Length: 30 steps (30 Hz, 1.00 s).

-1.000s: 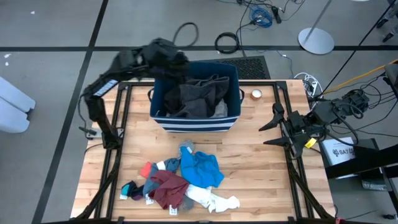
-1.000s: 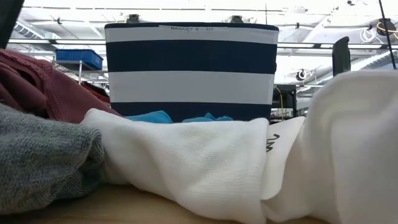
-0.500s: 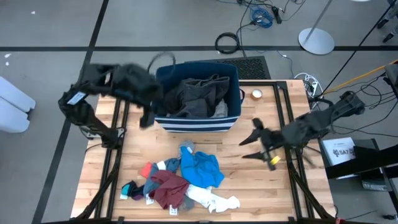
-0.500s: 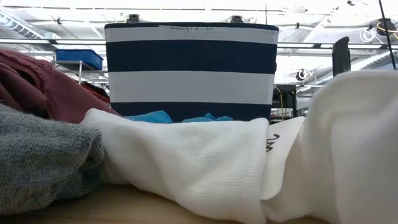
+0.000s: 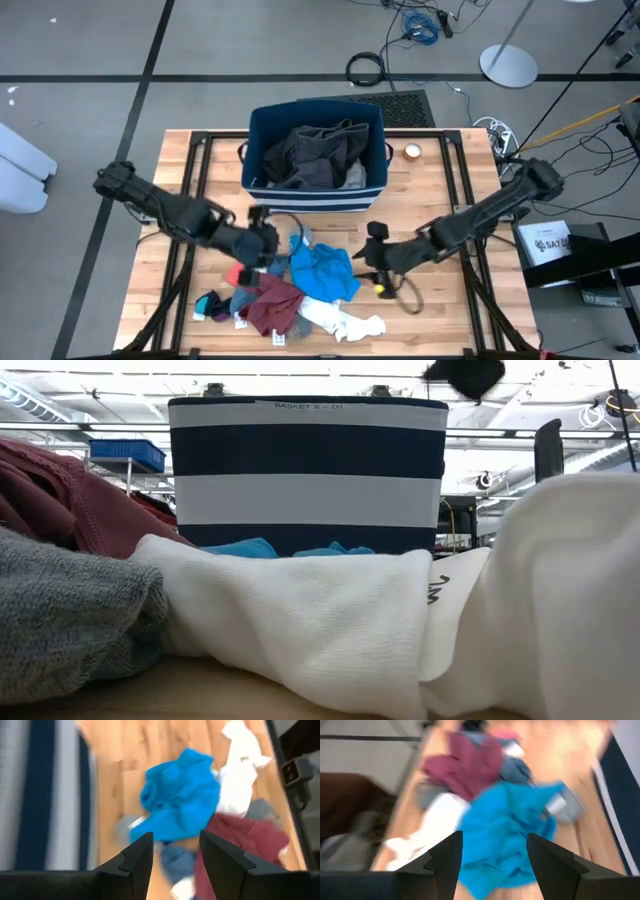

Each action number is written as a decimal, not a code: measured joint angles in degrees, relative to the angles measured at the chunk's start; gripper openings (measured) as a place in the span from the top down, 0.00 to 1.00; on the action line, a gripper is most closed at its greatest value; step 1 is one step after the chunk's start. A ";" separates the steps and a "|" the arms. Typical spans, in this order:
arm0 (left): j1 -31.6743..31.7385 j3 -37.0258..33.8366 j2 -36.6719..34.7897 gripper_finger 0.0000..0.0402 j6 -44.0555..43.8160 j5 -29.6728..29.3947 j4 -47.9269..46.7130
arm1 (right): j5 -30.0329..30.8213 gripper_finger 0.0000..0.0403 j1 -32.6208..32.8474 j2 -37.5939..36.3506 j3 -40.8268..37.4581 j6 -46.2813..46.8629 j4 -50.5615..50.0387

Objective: Sort clothes
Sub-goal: Put the blue shorts into the blue bin

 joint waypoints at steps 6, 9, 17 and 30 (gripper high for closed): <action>-3.66 -22.33 -2.62 0.57 -5.41 0.05 29.03 | 9.83 0.48 1.71 9.94 0.00 17.32 -0.73; -4.69 -27.58 -2.00 0.57 -7.16 -1.13 38.50 | 9.82 0.48 2.39 14.41 0.00 24.47 1.32; -5.73 -31.01 1.51 0.57 -7.16 -8.35 52.53 | 6.65 0.48 3.17 22.40 0.00 36.13 8.71; -5.62 -30.99 7.77 0.57 -5.87 -8.29 57.85 | 6.61 0.48 4.27 23.79 0.00 44.19 5.43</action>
